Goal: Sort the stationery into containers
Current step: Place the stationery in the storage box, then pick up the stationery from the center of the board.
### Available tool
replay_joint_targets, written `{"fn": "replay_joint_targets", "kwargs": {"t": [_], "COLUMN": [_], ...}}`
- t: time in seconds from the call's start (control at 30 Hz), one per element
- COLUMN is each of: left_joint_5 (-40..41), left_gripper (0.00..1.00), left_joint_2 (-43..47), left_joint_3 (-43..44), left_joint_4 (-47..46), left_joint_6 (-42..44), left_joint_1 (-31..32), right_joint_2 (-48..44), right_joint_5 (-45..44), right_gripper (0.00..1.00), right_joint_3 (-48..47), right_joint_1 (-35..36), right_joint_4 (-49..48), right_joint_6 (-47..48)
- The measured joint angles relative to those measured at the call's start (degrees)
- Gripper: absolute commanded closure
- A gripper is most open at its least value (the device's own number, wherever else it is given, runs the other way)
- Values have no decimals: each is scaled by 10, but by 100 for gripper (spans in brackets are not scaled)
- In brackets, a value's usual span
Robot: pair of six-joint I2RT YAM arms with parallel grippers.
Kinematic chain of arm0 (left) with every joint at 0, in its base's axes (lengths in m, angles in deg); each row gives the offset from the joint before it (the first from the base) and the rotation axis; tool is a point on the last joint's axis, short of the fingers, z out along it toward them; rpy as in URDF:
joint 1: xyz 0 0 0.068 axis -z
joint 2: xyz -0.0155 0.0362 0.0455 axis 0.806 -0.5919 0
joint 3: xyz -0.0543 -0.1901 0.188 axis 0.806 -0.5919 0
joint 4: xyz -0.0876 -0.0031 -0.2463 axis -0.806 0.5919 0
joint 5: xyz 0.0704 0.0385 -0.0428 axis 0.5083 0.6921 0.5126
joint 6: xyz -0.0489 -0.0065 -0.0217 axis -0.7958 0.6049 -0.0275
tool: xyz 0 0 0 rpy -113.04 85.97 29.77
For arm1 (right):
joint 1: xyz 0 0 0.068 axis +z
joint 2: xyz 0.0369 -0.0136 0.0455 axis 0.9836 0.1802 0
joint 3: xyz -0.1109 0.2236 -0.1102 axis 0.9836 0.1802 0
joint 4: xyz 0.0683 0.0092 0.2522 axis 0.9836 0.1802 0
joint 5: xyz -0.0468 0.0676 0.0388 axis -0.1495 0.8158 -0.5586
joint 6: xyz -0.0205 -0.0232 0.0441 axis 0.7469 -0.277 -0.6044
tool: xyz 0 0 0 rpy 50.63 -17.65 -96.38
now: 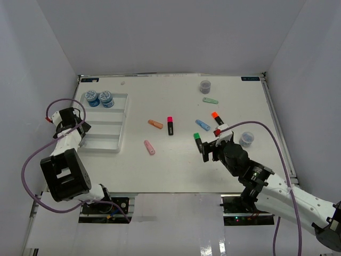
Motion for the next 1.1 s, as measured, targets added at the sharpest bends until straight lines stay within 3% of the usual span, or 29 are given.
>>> {"fn": "replay_joint_targets", "kwargs": {"t": [0.2,0.5,0.67,0.87,1.1], "left_joint_5": [-52,-144,-219,-232,-214], "left_gripper": [2,2,2,2,2], "left_joint_2": [99,205,276,352,357], "left_joint_3": [0,1,-30,-89,-93], "left_joint_4": [6,-19,-36,-35,-34], "left_joint_6": [15,101,139,154,154], "left_joint_1": [19,244,325,364,368], "right_joint_2": [72,134,175,226,309], "right_joint_5": [-45,-88,-82,-55,-11], "right_gripper": [10,10,10,10,8], "right_joint_3": [-67,-95,-95,-103,-116], "right_joint_1": [-83,-289,-381,-454,-481], "right_joint_4": [40,96,106,105,95], "right_joint_6": [-43,-113,-135,-143,-145]}}
